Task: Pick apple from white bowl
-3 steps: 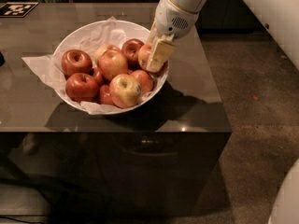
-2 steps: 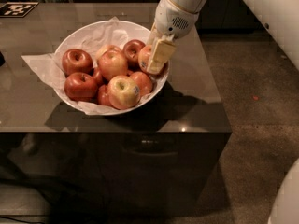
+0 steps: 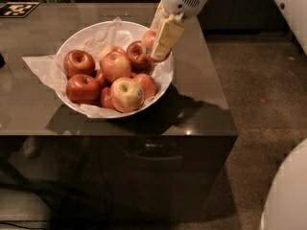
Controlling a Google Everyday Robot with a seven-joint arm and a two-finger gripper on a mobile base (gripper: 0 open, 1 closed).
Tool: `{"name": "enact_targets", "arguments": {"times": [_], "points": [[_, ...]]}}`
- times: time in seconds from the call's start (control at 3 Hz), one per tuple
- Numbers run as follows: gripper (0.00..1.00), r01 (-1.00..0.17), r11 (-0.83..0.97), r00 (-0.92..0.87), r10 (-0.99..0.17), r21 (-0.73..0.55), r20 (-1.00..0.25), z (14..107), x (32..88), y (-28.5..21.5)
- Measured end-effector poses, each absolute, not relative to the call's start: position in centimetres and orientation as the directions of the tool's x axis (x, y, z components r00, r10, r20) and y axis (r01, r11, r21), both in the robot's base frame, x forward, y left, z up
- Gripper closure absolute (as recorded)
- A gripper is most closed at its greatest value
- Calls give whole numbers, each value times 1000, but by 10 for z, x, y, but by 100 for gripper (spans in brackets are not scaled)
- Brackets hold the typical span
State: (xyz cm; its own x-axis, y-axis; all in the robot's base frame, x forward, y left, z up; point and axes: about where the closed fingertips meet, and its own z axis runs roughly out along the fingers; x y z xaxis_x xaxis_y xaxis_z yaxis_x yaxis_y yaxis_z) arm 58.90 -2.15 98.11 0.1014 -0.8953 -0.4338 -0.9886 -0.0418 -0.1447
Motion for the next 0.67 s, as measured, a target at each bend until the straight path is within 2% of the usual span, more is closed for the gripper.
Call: {"name": "enact_targets", "arguments": {"times": [0.67], "points": [[100,-970,-43,158,-860,-238,-486,1054,595,-4]]}}
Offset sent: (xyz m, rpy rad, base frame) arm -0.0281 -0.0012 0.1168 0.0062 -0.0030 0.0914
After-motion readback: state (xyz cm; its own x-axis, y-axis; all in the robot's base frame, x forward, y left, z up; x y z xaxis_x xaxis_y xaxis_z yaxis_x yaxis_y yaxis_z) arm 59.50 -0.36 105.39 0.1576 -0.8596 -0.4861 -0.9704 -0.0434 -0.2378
